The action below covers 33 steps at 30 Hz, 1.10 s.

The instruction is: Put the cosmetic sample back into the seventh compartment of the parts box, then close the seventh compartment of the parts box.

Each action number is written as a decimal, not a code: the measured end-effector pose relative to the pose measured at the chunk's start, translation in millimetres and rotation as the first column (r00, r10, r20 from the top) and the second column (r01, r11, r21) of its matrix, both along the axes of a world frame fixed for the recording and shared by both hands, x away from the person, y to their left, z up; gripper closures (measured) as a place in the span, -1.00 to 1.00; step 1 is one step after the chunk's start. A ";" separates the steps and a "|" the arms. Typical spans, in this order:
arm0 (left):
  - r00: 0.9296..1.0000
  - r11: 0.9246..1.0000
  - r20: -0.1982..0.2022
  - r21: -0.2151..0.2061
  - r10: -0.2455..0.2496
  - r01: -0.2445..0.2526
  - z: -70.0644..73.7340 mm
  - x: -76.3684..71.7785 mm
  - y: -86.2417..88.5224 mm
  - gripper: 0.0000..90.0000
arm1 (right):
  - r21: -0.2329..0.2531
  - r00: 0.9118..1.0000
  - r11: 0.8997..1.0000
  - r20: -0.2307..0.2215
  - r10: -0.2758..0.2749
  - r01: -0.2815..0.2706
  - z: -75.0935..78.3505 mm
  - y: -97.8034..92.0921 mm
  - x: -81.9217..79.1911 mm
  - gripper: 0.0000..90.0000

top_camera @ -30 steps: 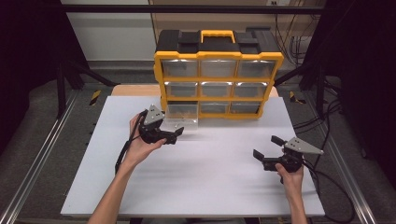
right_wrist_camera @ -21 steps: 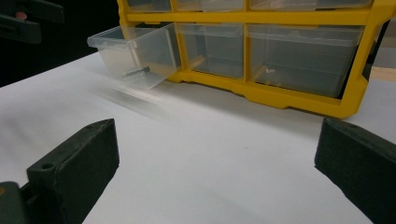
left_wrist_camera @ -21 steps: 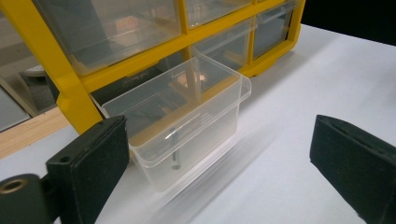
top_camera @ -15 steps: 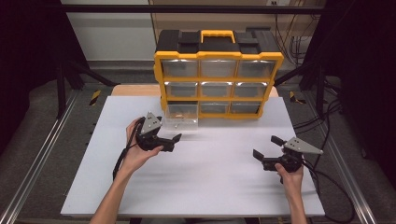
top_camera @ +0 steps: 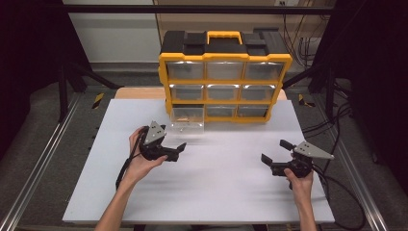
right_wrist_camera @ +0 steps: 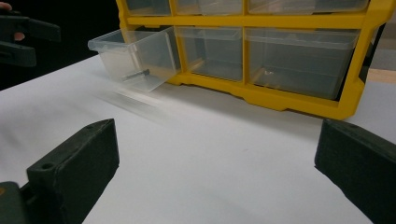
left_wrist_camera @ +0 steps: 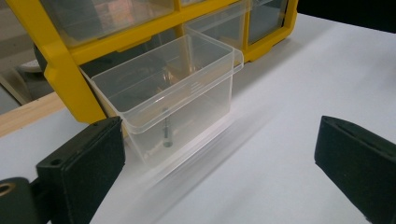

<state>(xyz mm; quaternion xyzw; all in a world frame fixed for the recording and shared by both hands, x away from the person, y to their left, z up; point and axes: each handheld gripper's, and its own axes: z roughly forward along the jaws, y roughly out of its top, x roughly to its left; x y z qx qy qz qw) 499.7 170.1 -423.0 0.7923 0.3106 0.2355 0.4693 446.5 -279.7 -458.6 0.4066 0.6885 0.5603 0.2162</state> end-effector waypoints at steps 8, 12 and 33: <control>1.000 1.000 -0.008 0.006 0.007 -0.007 -6.3 -0.8 1.4 -0.96 | 0.003 1.000 1.000 0.000 -0.001 0.001 0.4 -0.4 -0.7 -0.99; 1.000 1.000 -0.013 0.012 0.009 -0.009 -9.3 -1.1 1.8 -0.96 | 0.000 1.000 1.000 0.000 0.000 0.000 -0.1 0.1 0.0 -0.99; 0.999 1.000 -0.049 -0.014 0.019 -0.019 -25.3 1.1 -8.0 -0.73 | -0.006 1.000 1.000 -0.004 0.004 -0.004 -0.8 -0.1 -1.0 -0.99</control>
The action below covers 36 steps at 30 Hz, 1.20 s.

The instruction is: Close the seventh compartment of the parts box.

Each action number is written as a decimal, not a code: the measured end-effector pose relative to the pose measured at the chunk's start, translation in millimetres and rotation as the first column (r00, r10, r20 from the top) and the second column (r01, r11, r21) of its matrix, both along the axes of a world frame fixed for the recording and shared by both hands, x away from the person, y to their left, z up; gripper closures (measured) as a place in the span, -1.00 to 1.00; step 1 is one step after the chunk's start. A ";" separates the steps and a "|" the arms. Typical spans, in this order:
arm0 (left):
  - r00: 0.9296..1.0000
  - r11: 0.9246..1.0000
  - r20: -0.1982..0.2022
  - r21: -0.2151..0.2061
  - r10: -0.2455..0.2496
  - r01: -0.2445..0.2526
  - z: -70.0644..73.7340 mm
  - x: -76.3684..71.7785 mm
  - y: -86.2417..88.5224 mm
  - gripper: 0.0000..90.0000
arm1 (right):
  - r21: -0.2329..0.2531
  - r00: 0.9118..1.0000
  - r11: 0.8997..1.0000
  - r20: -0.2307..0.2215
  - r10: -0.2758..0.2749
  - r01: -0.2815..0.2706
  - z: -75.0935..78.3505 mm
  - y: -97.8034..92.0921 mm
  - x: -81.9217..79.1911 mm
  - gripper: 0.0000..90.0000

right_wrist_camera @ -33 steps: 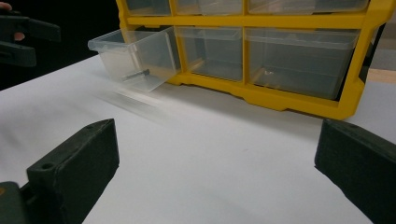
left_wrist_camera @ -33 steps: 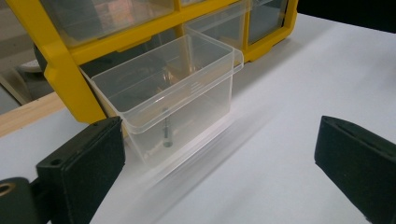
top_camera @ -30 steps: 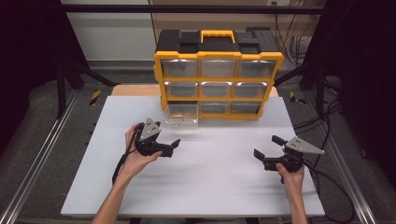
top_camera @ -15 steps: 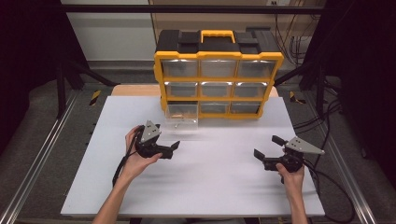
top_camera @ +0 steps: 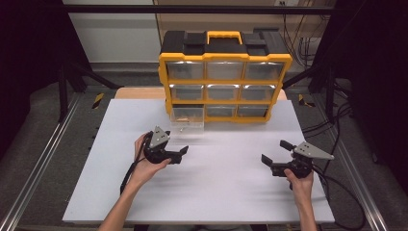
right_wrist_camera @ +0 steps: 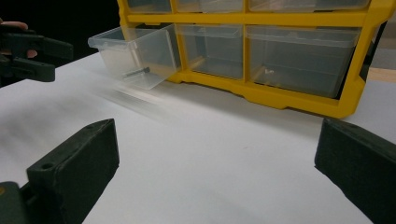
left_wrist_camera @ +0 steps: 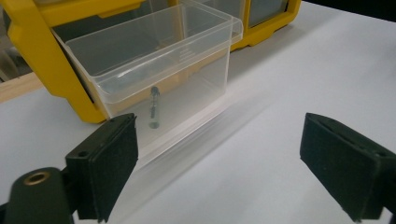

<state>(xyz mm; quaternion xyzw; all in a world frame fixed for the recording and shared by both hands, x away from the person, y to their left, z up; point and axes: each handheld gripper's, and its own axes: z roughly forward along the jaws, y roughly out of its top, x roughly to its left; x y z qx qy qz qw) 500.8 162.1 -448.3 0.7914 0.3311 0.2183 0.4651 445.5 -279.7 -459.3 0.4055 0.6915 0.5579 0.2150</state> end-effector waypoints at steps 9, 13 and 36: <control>1.000 1.000 -0.003 0.007 0.021 -0.021 -4.5 2.9 -2.5 -0.53 | -0.003 1.000 1.000 0.004 0.001 -0.001 -0.5 0.2 0.2 -0.99; 1.000 1.000 -0.001 0.014 0.025 -0.025 -6.2 3.8 -3.4 -0.42 | -0.002 1.000 1.000 0.002 0.000 0.000 -0.3 0.0 -0.2 -0.99; 1.000 1.000 -0.011 0.002 0.028 -0.028 -14.6 12.8 -4.1 0.39 | -0.002 1.000 1.000 0.001 0.002 -0.002 -0.9 0.5 0.4 -0.99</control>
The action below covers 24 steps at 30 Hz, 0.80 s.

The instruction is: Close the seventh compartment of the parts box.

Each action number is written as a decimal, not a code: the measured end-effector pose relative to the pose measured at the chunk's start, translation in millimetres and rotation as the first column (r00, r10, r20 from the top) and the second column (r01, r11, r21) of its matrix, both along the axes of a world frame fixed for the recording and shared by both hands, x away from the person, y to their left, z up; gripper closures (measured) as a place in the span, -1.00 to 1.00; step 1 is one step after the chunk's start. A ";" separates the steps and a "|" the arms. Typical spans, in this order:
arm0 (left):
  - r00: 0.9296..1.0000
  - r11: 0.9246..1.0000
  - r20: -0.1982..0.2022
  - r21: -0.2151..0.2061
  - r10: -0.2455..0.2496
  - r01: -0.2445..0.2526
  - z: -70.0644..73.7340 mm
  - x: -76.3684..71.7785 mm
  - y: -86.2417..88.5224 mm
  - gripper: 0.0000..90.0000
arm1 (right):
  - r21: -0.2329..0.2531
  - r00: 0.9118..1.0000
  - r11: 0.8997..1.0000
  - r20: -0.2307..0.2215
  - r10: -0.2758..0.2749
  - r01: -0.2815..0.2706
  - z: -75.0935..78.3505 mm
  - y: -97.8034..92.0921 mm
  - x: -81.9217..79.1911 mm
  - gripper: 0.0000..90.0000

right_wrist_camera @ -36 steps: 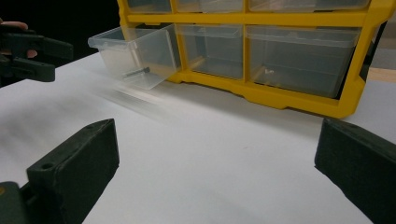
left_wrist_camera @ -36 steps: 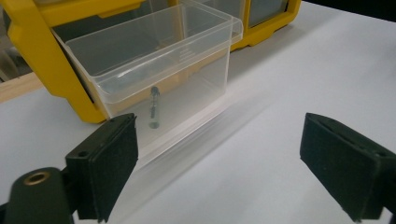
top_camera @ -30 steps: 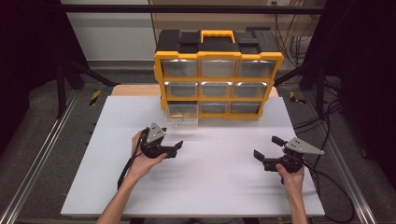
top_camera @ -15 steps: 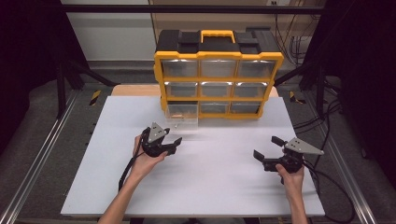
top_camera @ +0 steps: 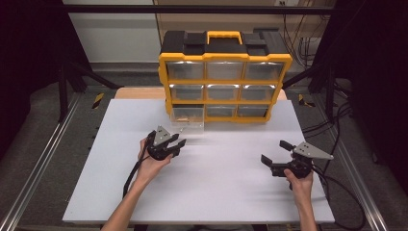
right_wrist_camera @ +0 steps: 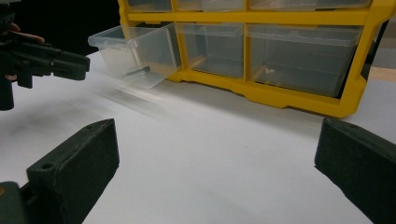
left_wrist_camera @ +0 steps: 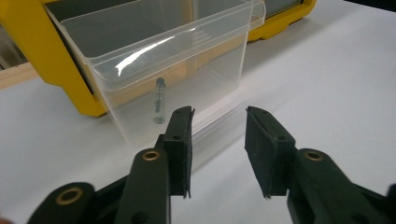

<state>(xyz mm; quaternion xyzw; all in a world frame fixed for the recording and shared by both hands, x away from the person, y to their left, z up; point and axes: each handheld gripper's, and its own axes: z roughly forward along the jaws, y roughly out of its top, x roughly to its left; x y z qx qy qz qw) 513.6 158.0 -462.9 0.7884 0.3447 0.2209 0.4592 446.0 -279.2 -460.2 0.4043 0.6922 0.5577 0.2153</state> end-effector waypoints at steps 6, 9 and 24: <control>1.000 1.000 -0.003 0.000 0.010 -0.010 -2.2 3.9 -1.6 0.55 | -0.002 1.000 1.000 -0.002 -0.001 0.001 -0.2 0.2 0.2 -0.99; 1.000 1.000 -0.004 -0.002 0.010 -0.010 -2.6 5.5 -2.4 0.62 | -0.002 1.000 1.000 -0.002 -0.001 0.001 -0.2 0.2 0.2 -0.99; 1.000 1.000 -0.002 -0.003 0.023 -0.023 -5.5 12.2 -5.1 0.92 | -0.002 1.000 1.000 -0.003 -0.003 0.003 0.1 0.0 0.2 -0.99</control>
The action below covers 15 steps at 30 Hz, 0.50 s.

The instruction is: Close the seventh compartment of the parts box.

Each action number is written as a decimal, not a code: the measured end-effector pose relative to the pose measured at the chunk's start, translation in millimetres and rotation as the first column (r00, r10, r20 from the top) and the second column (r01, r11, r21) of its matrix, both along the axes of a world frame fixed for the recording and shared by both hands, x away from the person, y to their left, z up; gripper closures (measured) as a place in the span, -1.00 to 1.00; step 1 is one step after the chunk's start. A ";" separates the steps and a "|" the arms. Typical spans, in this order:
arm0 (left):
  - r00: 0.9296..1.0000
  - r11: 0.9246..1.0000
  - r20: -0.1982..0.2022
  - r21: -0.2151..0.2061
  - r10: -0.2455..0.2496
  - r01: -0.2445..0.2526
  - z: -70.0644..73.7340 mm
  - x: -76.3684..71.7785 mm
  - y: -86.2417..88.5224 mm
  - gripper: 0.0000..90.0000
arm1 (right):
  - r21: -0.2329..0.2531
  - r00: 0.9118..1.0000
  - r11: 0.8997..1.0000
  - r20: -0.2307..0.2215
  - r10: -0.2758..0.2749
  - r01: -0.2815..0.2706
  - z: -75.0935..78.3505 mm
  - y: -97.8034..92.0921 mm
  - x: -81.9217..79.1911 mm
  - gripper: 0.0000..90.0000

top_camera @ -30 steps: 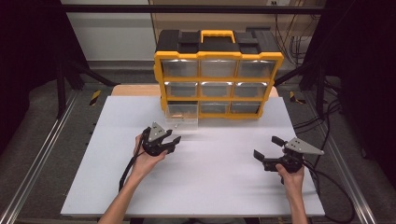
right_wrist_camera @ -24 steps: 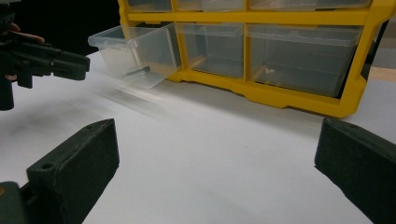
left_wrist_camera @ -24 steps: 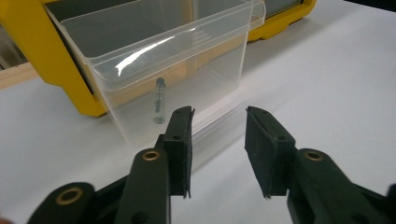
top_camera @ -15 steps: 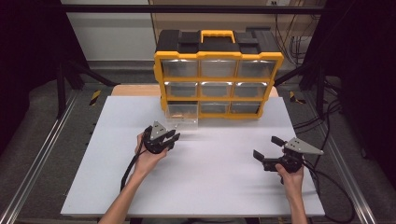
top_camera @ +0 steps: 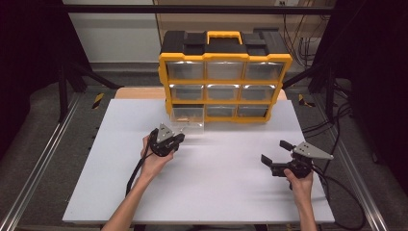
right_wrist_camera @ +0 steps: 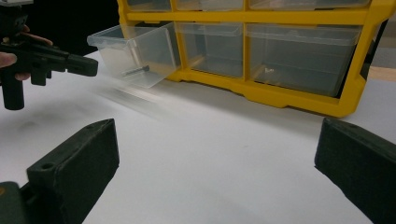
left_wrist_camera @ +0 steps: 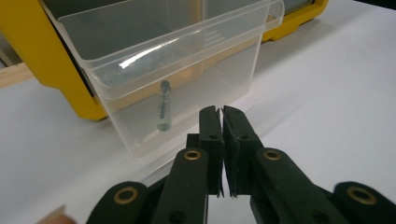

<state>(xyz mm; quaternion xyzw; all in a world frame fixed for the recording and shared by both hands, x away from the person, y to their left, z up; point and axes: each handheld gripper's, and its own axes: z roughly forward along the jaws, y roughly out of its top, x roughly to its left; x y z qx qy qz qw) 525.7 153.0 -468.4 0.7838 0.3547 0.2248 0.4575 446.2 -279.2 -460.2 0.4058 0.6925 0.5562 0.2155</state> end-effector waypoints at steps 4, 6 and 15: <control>1.000 1.000 0.000 0.001 0.004 -0.004 -1.1 2.0 0.5 0.96 | 0.000 1.000 1.000 -0.001 -0.001 0.001 0.0 0.0 0.0 -0.99; 1.000 1.000 0.002 -0.002 0.009 -0.009 -1.2 3.0 0.6 0.97 | -0.001 1.000 1.000 0.001 -0.001 0.001 0.1 -0.2 -0.1 -0.99; 1.000 1.000 0.004 0.003 0.018 -0.018 -0.5 8.4 0.2 0.98 | -0.004 1.000 1.000 -0.002 0.000 0.000 -0.5 0.5 0.3 -0.99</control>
